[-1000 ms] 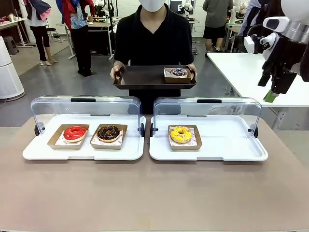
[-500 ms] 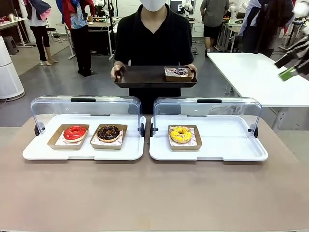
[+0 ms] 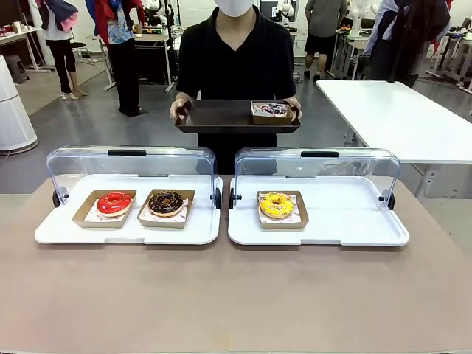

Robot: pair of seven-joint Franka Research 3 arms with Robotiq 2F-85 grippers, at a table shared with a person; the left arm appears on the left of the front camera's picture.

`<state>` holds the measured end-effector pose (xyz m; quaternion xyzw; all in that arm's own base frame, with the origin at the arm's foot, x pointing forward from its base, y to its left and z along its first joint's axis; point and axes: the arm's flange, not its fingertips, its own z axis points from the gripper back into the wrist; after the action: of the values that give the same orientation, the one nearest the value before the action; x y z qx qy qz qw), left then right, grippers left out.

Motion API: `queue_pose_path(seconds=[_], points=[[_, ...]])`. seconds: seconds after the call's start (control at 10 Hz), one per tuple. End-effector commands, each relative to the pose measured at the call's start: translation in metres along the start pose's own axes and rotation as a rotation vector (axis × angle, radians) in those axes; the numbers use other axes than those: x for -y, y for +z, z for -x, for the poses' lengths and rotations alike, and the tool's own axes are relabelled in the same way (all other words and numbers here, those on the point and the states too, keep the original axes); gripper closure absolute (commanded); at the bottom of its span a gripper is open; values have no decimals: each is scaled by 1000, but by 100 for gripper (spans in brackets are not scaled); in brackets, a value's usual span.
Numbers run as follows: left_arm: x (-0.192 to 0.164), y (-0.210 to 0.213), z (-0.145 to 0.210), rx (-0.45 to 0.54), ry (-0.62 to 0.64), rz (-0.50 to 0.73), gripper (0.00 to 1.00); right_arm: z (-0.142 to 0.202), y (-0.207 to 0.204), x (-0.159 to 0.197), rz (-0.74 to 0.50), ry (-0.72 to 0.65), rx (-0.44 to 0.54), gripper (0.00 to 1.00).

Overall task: Provide the desired donut to the person.
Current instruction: Pick up and lift the Paper togo box containing the Donut pointed at by the person.

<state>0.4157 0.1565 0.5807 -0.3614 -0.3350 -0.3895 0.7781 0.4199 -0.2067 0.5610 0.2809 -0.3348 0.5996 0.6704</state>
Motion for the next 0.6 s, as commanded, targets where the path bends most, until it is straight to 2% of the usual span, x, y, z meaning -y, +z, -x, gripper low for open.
queue_pose_path(seconds=[0.0,0.2,0.4,0.5], points=[[1,1,0,5,-4,1,0,8,24,18,-41,43,25,0],[1,1,0,5,-4,1,0,20,30,22,-37,38,82,0],[1,1,0,5,-4,1,0,13,24,21,-19,37,106,0],[1,1,0,5,-4,1,0,23,27,15,-35,22,56,0]])
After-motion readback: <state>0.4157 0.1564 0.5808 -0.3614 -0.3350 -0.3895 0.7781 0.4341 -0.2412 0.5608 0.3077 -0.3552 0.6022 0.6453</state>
